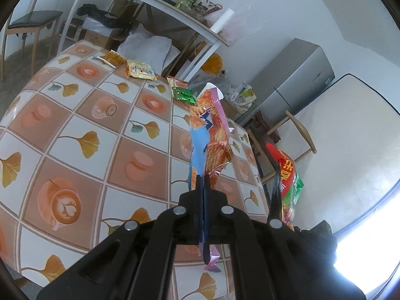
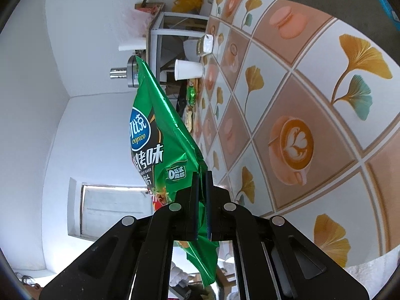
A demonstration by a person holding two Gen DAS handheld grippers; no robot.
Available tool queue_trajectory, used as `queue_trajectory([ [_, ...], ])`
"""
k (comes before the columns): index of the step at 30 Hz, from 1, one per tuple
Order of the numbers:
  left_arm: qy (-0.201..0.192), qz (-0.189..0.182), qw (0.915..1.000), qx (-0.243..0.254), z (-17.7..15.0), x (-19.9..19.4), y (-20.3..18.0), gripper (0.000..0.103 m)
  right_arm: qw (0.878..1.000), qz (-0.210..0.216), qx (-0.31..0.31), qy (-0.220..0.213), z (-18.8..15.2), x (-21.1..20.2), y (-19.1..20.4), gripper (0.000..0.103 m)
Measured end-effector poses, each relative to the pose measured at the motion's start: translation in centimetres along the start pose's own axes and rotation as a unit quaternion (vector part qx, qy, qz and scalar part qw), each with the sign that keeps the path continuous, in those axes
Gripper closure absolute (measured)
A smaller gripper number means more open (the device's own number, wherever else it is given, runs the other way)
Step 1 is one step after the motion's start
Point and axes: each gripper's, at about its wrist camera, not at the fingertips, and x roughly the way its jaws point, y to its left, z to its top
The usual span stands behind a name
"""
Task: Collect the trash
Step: 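Carry both snack bags from the table to the blue wastebasket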
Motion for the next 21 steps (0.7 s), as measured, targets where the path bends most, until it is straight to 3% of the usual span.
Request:
queue_trajectory([
  [21, 0.005, -0.033, 0.9993, 0.016, 0.1, 0.8, -3.3, 0.103, 0.999, 0.02, 0.012, -0.036, 0.5, -4.0, -0.9, 0.1],
])
